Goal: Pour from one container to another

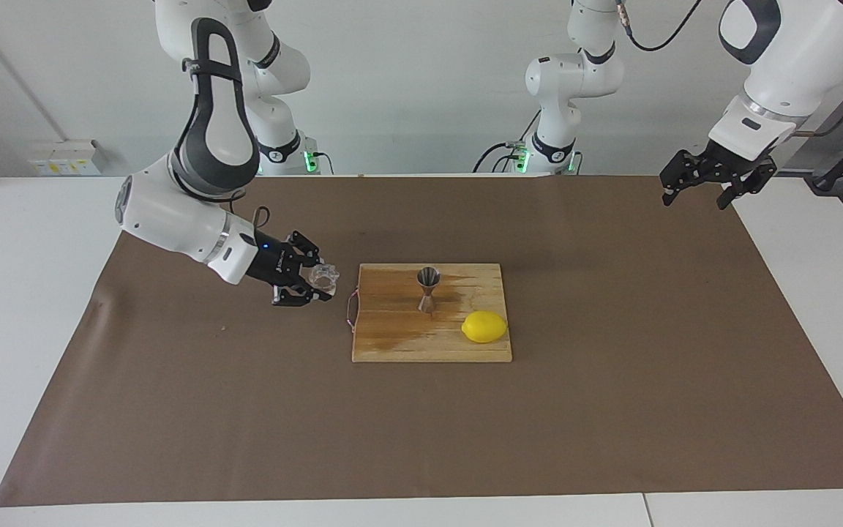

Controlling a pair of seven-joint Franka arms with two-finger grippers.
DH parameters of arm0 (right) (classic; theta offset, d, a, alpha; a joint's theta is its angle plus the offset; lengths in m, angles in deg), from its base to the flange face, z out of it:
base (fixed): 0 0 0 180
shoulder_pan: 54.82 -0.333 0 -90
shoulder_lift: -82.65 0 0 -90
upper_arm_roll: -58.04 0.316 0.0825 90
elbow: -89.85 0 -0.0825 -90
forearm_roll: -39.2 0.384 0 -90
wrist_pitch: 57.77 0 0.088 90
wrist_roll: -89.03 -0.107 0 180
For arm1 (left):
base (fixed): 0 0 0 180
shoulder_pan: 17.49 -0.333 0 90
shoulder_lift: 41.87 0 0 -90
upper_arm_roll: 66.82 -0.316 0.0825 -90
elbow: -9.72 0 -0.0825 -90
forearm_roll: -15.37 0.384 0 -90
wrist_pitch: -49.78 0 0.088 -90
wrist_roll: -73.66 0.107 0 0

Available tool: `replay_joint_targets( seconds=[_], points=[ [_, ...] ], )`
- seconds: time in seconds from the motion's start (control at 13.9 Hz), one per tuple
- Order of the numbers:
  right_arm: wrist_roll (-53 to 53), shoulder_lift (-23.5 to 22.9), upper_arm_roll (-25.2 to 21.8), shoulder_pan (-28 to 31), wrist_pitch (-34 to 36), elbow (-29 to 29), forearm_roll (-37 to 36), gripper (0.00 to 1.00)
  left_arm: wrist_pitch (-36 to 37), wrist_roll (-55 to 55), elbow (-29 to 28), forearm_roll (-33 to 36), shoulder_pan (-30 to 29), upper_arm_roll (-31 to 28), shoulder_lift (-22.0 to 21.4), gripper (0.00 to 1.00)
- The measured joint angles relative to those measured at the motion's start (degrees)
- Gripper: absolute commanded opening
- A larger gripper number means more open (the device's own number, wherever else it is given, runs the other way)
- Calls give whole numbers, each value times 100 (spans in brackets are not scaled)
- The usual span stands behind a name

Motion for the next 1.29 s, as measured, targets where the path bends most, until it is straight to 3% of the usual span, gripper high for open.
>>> replay_joint_targets(
  seconds=[0.36, 0.65, 1.29],
  points=[
    [-836, -10, 5, -902, -918, -51, -210, 21, 0, 0, 0, 0, 0, 0, 0, 100],
    [-1023, -14, -1, -1149, -1118, -60, -286, 21, 0, 0, 0, 0, 0, 0, 0, 100],
    [-2704, -15, 1, -1804, -1523, -31, -1359, 18, 0, 0, 0, 0, 0, 0, 0, 100]
  ],
)
